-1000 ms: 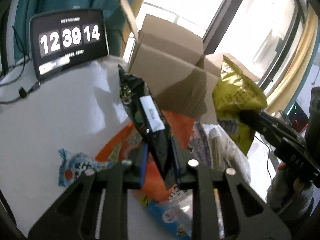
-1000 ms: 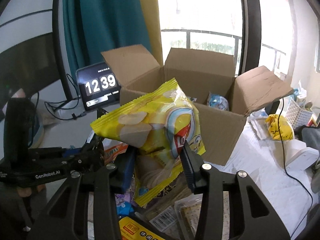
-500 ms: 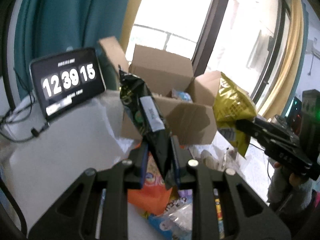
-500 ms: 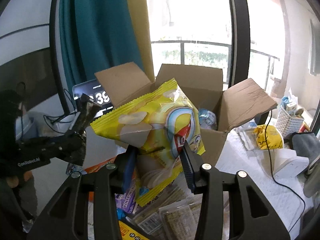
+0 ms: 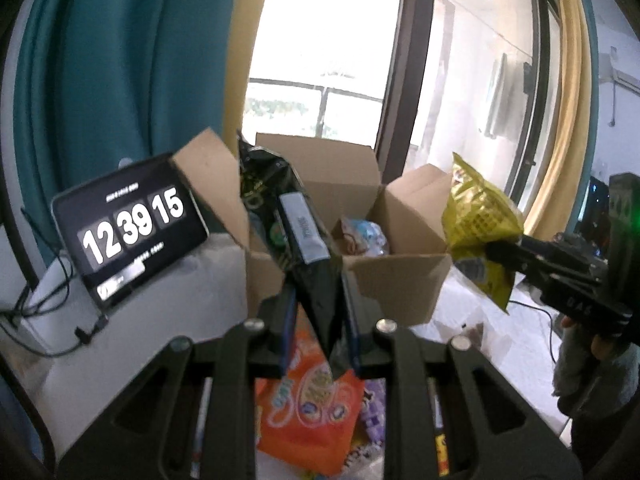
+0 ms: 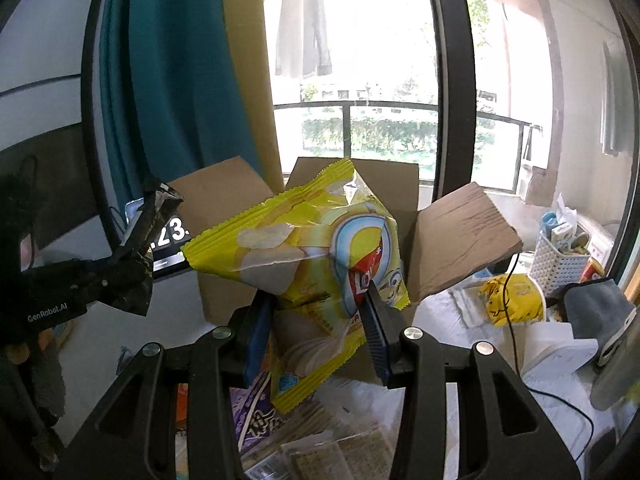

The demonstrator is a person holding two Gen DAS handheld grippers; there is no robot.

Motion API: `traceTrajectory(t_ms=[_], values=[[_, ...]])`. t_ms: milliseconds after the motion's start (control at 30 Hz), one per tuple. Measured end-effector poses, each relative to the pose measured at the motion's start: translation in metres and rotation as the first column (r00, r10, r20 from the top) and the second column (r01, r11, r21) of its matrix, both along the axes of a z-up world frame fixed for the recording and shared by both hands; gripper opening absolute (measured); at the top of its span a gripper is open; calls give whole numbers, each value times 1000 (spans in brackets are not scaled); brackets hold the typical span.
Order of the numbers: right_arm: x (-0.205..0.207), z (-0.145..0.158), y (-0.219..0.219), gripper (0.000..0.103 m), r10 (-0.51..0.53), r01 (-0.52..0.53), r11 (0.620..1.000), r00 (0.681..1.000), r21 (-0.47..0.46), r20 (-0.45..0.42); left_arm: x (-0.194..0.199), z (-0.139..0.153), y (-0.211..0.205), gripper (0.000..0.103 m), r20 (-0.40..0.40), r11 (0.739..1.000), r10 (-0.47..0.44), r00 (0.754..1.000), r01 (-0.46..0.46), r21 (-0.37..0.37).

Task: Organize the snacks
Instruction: 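Carry both bags over the box and open both tools to drop them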

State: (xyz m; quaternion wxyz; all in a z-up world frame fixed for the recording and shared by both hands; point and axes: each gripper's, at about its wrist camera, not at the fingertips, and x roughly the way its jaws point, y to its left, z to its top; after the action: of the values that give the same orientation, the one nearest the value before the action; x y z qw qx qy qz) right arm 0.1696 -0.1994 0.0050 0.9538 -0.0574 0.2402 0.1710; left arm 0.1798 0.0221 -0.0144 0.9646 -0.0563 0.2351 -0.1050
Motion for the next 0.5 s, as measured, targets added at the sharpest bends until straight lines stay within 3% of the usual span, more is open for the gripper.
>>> traceTrajectory(t_ms=[500], values=[[35,12,-8,45,-26,25,1000,999,5,36,47,18,-5,22,70,997,-3,998,-3,76]])
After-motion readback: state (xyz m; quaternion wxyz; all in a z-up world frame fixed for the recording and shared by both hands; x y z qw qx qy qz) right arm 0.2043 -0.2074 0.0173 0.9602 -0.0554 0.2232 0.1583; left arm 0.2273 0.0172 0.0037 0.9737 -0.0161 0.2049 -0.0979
